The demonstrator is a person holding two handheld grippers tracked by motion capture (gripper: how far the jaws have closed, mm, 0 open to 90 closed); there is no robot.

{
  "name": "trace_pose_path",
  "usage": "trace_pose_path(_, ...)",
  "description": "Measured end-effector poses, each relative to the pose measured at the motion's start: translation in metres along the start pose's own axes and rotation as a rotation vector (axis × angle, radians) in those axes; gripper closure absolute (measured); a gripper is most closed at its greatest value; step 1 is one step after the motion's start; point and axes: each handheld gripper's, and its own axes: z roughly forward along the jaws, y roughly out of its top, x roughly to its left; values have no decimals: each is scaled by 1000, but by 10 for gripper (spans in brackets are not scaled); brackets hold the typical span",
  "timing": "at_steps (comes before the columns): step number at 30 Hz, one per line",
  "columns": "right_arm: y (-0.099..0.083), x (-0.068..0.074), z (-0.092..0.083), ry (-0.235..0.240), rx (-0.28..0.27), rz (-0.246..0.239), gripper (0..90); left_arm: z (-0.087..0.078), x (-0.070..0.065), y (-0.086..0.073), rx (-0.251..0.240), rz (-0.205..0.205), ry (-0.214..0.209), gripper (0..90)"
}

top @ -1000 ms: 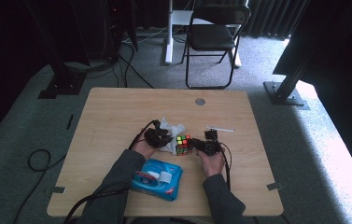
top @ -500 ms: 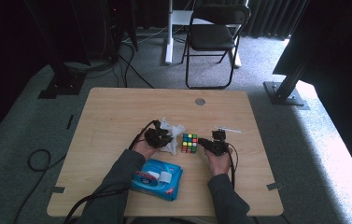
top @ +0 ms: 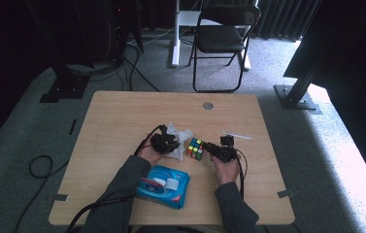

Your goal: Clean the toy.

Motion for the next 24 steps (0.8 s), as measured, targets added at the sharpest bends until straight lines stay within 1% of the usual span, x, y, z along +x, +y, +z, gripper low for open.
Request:
trace_pose_path(1, -1, 1, 3, -3, 21, 0, 646, 0, 0, 0, 0, -1, 0, 870)
trace_pose_path(2, -2, 1, 4, -3, 28, -1, 635, 0, 0, 0, -1, -1, 0, 870)
trace_pose_path(8, -3, 2, 7, 1, 22, 5, 617, 0, 0, 0, -2, 1, 0, 870)
trace_pose_path(14, -3, 3, 10, -5, 20, 13, 643, 0, 0, 0, -5, 0, -8, 870)
trace_pose_path(17, -3, 3, 10, -2, 17, 17, 656, -1, 1, 1, -13, -6, -19, 869)
trace_pose_path(24, -3, 5, 10, -13, 9, 14, 665, -1, 3, 3, -31, -27, -48, 870)
